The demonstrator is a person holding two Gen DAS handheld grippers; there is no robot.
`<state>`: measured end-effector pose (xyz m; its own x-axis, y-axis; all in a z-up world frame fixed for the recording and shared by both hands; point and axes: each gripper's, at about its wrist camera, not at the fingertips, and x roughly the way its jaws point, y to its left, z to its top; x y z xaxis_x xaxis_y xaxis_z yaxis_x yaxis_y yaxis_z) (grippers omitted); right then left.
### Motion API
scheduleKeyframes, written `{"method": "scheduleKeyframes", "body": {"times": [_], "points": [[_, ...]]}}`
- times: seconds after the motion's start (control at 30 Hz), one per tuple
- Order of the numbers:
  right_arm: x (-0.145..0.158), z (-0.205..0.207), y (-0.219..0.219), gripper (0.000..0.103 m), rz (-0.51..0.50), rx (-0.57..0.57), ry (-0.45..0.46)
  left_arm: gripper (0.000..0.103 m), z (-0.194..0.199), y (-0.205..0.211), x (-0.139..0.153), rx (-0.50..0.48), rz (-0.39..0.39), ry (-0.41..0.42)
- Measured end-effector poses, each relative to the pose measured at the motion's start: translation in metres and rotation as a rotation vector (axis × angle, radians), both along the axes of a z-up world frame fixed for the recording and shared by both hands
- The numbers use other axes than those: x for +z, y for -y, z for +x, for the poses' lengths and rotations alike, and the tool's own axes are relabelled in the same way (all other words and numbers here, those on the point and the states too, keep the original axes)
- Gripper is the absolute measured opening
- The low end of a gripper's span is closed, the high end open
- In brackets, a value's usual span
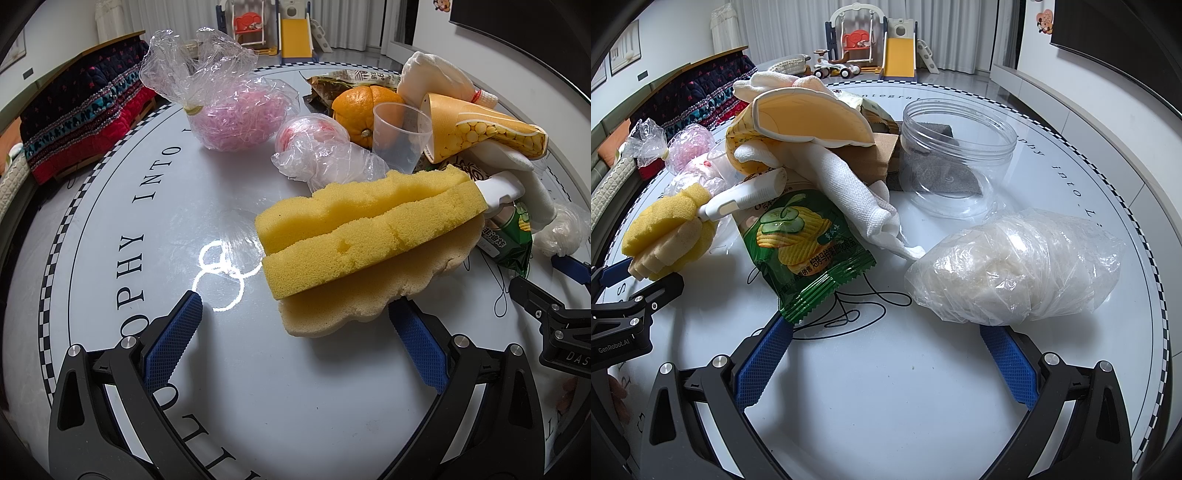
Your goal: Collect trash
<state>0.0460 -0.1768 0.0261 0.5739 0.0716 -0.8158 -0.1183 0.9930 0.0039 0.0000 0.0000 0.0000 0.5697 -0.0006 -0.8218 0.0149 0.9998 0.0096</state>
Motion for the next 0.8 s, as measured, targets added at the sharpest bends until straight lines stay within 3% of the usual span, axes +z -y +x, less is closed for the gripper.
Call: {"method": "scheduleKeyframes", "body": {"times": [0.57, 0.8], "points": [[0.001, -0.001, 0.001, 0.1, -0.001, -0.016, -0.003, 0.097, 0.0, 0.0, 0.0, -0.005, 0.002, -0.002], [0.01, -0.024, -0.008, 0.1, 0.028, -0.034, 0.023, 0.097, -0.016, -0.008, 0.012, -0.03, -0.038, 0.021]]}}
